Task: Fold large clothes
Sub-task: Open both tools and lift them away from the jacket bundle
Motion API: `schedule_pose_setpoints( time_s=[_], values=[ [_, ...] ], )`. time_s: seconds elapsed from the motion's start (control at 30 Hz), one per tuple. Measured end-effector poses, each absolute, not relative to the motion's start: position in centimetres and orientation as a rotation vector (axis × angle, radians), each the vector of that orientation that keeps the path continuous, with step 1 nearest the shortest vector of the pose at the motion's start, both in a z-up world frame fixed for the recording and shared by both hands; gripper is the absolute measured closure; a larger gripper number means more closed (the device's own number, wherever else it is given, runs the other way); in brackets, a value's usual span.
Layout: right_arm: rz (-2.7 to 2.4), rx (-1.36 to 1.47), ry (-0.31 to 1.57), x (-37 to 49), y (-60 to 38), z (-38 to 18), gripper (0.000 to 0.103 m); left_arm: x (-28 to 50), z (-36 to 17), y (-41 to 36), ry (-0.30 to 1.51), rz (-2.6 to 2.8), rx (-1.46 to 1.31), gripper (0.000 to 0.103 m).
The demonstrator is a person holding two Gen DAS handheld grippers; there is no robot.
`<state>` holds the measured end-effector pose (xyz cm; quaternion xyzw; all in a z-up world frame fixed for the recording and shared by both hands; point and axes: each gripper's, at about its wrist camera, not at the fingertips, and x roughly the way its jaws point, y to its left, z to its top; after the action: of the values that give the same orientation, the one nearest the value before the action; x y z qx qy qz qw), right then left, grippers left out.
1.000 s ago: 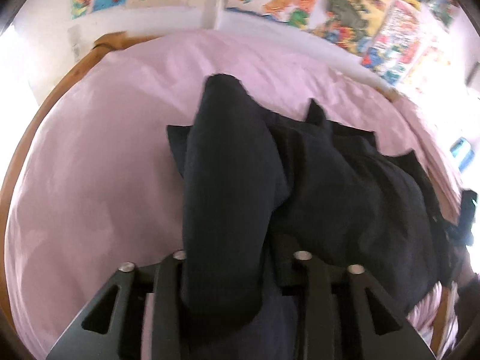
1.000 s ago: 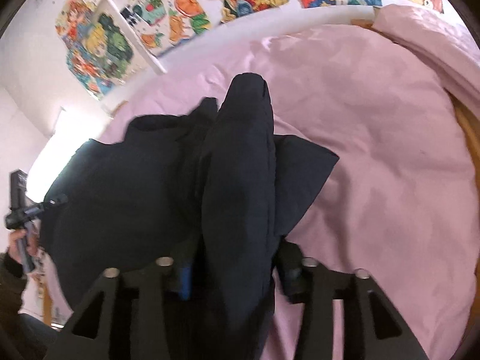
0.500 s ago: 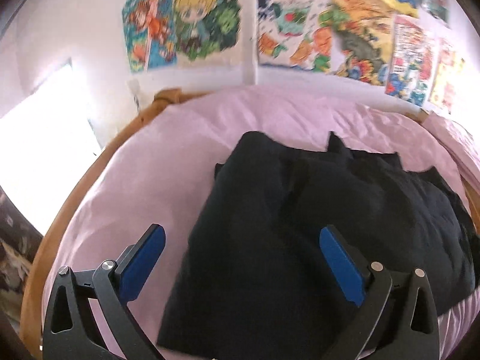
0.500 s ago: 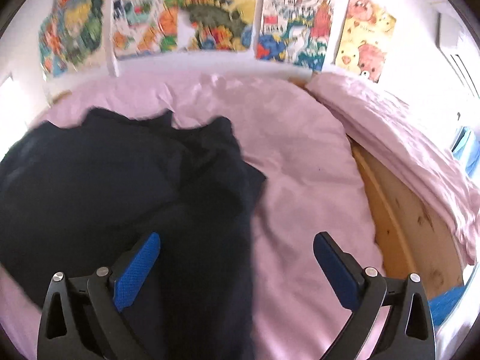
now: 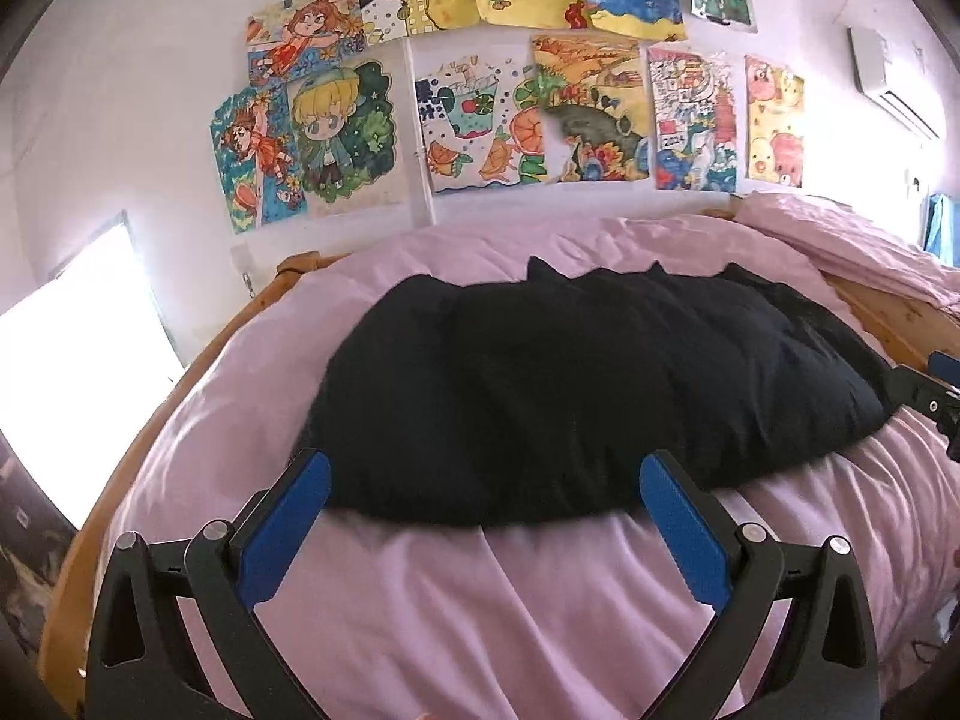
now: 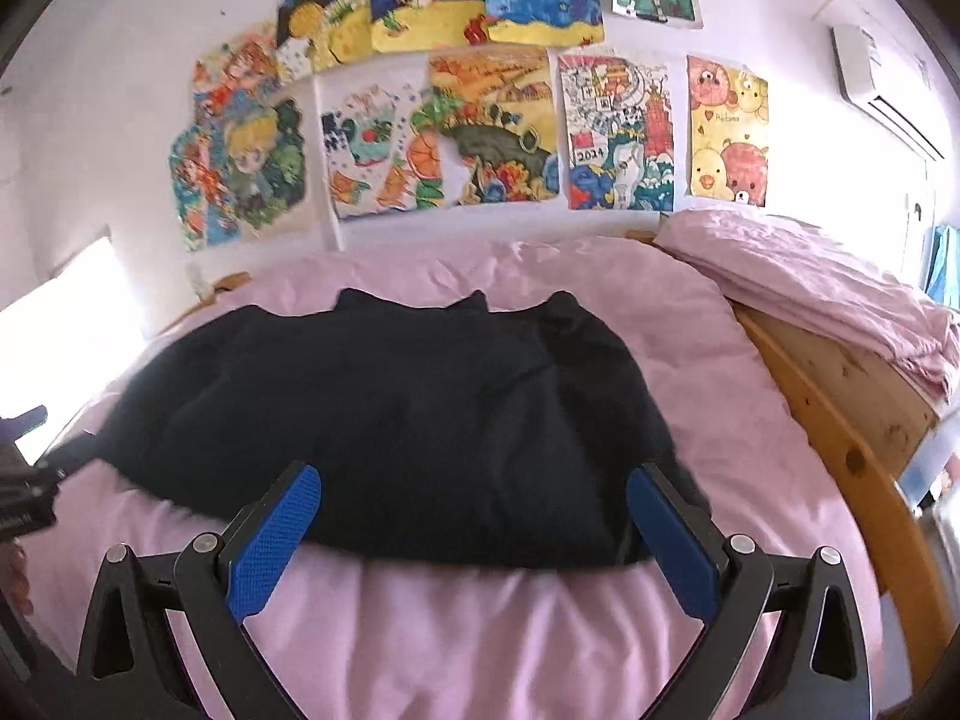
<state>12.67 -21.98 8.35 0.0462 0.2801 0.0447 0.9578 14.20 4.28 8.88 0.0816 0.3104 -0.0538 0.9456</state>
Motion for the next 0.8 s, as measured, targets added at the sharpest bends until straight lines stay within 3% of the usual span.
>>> schedule_pose_setpoints(
  time_s=[0.33,0.8],
  values=[
    [0.059,0.075,0.49,6.8,-20.4,8.2,0.0,9.2,8.3,4.3,0.555,-0.132,0.166,0.002],
    [0.147,0.046,0.508,4.8,-17.4,6.1,0.0,5.9,6.5,6.0,0.529,-0.101,0.086,0.002]
  ],
)
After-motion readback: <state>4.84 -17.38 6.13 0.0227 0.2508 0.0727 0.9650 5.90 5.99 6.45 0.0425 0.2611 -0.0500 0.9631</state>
